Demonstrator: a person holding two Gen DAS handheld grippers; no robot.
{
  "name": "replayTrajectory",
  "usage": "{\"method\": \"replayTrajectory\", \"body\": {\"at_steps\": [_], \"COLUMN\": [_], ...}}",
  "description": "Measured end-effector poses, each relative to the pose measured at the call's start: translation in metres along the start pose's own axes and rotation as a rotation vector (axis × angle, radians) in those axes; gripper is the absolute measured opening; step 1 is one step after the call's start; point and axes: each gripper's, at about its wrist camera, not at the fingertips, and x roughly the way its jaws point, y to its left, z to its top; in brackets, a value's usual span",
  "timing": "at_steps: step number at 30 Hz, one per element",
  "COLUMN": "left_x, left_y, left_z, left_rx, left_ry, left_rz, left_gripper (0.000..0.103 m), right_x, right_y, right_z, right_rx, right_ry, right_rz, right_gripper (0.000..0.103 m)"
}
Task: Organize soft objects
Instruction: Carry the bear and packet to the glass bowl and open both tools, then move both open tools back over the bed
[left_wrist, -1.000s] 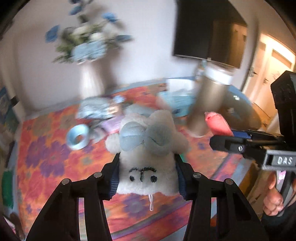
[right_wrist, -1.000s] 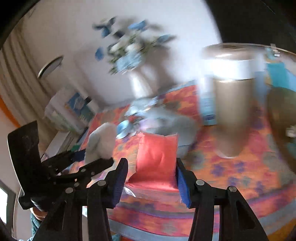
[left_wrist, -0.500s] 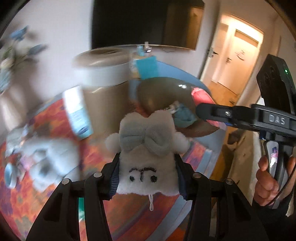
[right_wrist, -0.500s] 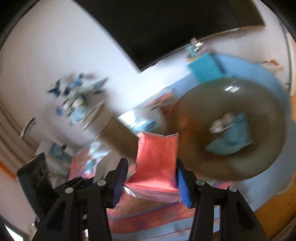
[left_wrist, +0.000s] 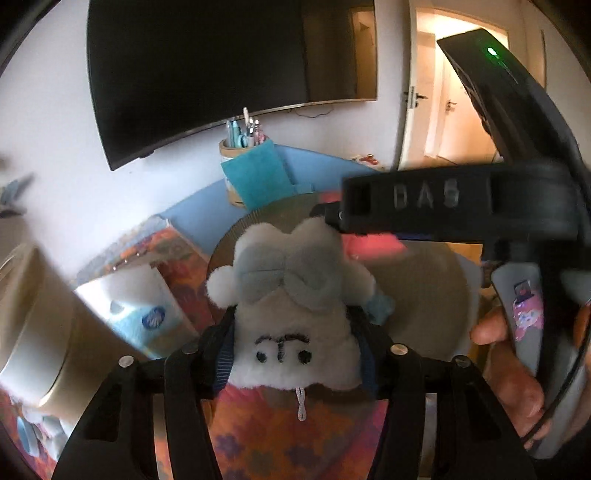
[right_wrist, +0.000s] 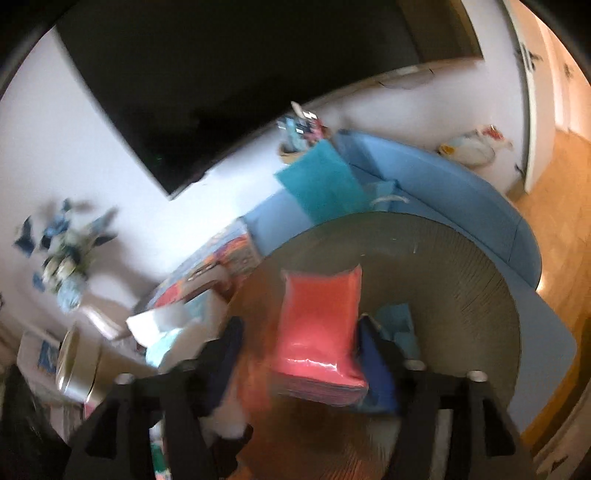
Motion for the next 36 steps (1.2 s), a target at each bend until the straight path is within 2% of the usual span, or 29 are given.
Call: {"method": "replayTrajectory", "body": {"at_steps": [1,2,3,6,10,14,18,22,26,28,33,36], "left_x": [0.004,0.009,0.011,0.017,0.011,-0.005,-0.040,-0.071,-0.109,-0.123,-0.153,-0.168], "left_y": [0.003,0.003,0.005,0.002,-0.009,-0.014,-0.011,0.010,0.051,0.080,0.153,0.195], "left_z": [0.002,0.003,0.002,-0.001,-0.007,-0.012,-0.026,-0.045,-0.077,-0.094,-0.133,-0.160], "left_rx": [-0.001,-0.009,-0.014,-0.016,0.025,0.044,0.054,0.034,-0.044,-0.102,-0.259,-0.345], "left_ry": [0.000,-0.004,-0.004,0.002,0.001,-0.010,-0.045,-0.062,-0.079,-0.074,-0.055,-0.052], "left_rz": [0.010,0.003,-0.009,-0.049,-0.068,-0.098,-0.078,-0.022,0.055,0.109,0.249,0.350], "left_gripper": [0.058,0.067,0.070,0.070,0.070,0.070,0.070,0.070,0.071,0.071,0.071,0.071], "right_x": [0.005,0.008,0.010,0.006,-0.005,-0.020,-0.042,-0.057,-0.053,-0.046,-0.021,0.000], "right_y": [-0.005,-0.010,-0.013,-0.017,-0.013,-0.004,0.013,0.032,0.065,0.092,0.178,0.226], "right_z": [0.005,0.008,0.010,0.007,-0.003,-0.017,-0.035,-0.064,-0.098,-0.114,-0.154,-0.179], "right_rx": [0.021,0.037,0.044,0.043,0.034,0.019,-0.033,-0.084,-0.160,-0.226,-0.415,-0.529], "right_ry": [0.015,0.031,0.038,0.040,0.037,0.030,-0.011,-0.031,-0.009,0.011,0.072,0.107], "right_rz": [0.019,0.032,0.034,0.007,0.020,0.030,0.007,0.001,0.014,0.030,0.140,0.159], "right_gripper": [0.066,0.067,0.067,0.067,0.067,0.067,0.067,0.067,0.067,0.067,0.067,0.067]}}
